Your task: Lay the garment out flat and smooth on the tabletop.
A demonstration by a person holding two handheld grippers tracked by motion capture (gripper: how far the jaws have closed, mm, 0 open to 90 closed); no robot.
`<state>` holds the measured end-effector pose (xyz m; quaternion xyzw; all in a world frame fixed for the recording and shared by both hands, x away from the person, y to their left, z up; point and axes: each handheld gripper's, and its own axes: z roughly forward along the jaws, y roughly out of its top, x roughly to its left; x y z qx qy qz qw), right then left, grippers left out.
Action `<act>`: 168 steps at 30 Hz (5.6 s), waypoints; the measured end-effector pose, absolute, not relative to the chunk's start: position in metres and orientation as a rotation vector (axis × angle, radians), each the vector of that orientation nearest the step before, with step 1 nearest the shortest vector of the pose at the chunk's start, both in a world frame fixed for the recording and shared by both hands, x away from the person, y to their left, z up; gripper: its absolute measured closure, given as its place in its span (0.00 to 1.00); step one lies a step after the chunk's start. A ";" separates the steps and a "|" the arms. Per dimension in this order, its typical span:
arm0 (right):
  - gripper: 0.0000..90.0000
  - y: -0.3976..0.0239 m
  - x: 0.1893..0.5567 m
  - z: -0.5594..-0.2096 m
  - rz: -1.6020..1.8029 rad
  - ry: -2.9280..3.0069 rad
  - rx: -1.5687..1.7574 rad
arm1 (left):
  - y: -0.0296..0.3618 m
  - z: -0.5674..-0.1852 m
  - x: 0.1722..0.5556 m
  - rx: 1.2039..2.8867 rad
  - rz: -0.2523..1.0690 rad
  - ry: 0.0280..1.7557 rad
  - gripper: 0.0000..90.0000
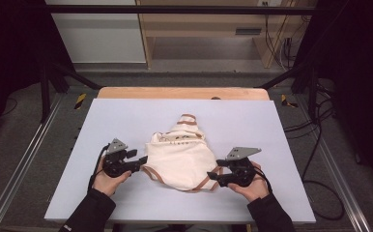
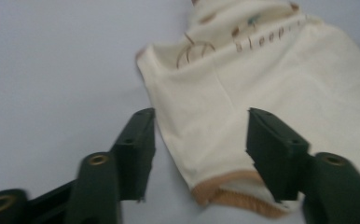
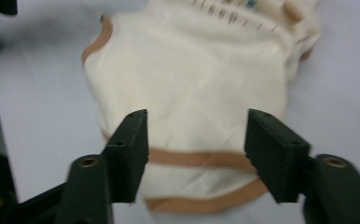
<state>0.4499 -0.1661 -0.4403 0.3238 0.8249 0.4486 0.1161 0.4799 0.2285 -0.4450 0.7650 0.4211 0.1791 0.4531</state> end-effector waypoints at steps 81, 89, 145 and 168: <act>0.33 -0.150 0.536 -0.449 1.472 2.168 1.204 | 0.181 -0.448 0.536 1.889 0.328 0.993 0.10; 0.60 -0.133 0.546 -0.473 1.404 2.370 1.208 | 0.160 -0.479 0.539 2.004 0.278 0.992 0.36; 0.17 -0.167 0.438 -0.458 1.378 2.215 1.061 | 0.195 -0.463 0.443 1.938 0.428 0.861 0.06; 0.87 -0.118 0.430 -0.488 1.227 2.509 0.841 | 0.159 -0.487 0.435 2.158 0.422 0.815 0.75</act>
